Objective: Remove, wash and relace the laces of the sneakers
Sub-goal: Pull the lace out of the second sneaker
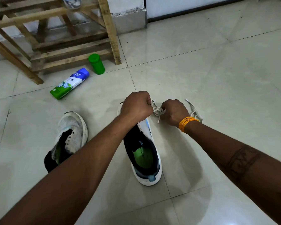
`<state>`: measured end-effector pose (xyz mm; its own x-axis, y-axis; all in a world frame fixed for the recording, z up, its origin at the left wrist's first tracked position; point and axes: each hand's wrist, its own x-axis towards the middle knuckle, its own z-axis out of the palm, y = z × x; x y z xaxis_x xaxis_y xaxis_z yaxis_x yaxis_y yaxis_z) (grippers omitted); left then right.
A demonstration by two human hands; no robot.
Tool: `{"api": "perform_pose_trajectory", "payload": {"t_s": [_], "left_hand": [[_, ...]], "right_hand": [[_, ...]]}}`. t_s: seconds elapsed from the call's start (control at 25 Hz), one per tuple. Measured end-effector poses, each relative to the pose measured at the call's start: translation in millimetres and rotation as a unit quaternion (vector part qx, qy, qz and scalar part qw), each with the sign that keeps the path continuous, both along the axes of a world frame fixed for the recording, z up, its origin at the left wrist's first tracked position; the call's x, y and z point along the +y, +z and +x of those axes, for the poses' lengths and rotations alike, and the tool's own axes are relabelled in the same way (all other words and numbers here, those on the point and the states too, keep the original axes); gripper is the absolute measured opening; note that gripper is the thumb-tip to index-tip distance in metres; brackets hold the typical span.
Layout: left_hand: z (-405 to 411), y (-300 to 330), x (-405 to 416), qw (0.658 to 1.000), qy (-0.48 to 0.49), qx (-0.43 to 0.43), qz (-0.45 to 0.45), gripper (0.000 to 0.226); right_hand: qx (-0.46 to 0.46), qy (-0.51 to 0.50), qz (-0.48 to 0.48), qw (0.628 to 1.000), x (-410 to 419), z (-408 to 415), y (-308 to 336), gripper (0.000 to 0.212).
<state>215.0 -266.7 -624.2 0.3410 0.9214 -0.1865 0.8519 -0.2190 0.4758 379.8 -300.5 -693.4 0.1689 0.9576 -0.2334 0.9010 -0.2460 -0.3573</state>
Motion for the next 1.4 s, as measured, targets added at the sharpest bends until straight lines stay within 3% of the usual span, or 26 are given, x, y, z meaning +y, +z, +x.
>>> {"api": "perform_pose_trajectory", "payload": {"t_s": [0.12, 0.24, 0.32, 0.4, 0.52, 0.64, 0.8, 0.96, 1.0, 1.16, 1.28, 1.4], "left_hand": [[6, 0, 7, 1.000, 0.009, -0.025, 0.013, 0.020], [17, 7, 5, 0.979, 0.023, -0.203, -0.005, 0.031], [30, 14, 0, 0.950, 0.023, -0.304, -0.069, 0.032], [43, 22, -7, 0.904, 0.063, -0.396, -0.146, 0.036], [57, 27, -21, 0.784, 0.156, -0.536, -0.272, 0.034], [68, 21, -30, 0.761, 0.215, -0.555, -0.257, 0.028], [64, 24, -27, 0.732, 0.318, -0.562, -0.218, 0.026], [57, 28, -26, 0.702, 0.360, -0.578, -0.209, 0.035], [58, 28, -26, 0.702, 0.362, -0.576, -0.211, 0.038], [70, 25, -30, 0.723, 0.364, -0.565, -0.158, 0.047], [76, 15, -32, 0.716, 0.369, -0.574, -0.144, 0.047], [84, 5, -39, 0.671, 0.362, -0.613, -0.209, 0.044]], "right_hand": [[0.061, -0.018, 0.015, 0.998, -6, 5, 25, 0.014], [0.173, -0.039, 0.049, 0.983, -17, 4, 66, 0.011], [0.307, -0.064, 0.080, 0.946, -25, 1, 90, 0.010], [0.420, -0.106, 0.138, 0.891, -29, 1, 103, 0.006], [0.463, -0.158, 0.203, 0.848, -32, -1, 104, 0.021], [0.448, -0.146, 0.220, 0.854, -40, -11, 97, 0.012], [0.491, -0.125, 0.189, 0.841, -59, -17, 103, 0.020], [0.437, -0.181, 0.243, 0.847, -69, -11, 97, 0.008], [0.450, -0.191, 0.230, 0.841, -69, -10, 94, 0.010], [0.605, -0.187, 0.155, 0.758, -73, -22, 85, 0.020], [0.600, -0.190, 0.193, 0.752, -78, -26, 77, 0.027], [0.572, -0.214, 0.211, 0.763, -78, -18, 69, 0.028]]}}
